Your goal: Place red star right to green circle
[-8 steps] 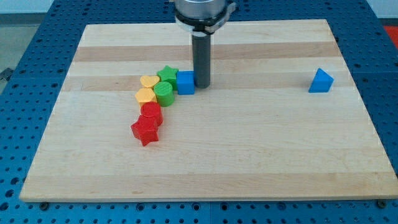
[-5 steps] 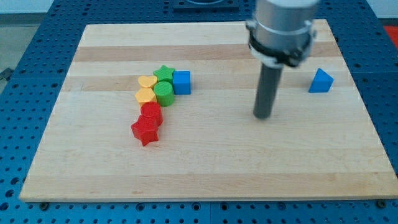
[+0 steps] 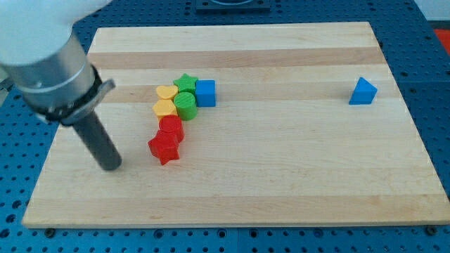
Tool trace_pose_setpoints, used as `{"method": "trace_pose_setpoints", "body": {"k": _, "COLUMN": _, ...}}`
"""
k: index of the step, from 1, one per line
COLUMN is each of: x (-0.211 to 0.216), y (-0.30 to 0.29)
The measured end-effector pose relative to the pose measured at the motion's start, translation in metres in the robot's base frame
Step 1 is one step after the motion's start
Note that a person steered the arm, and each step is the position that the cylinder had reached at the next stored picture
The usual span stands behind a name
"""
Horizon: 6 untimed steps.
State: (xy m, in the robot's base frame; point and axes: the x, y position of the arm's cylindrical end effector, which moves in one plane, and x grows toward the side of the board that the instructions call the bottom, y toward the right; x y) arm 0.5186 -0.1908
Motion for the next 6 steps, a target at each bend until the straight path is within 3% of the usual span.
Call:
{"method": "trace_pose_setpoints", "body": {"k": 2, "x": 0.007, "y": 0.074}}
{"method": "trace_pose_setpoints", "body": {"k": 4, "x": 0.021, "y": 0.07}}
{"method": "trace_pose_setpoints", "body": {"k": 6, "x": 0.001, "y": 0.138}}
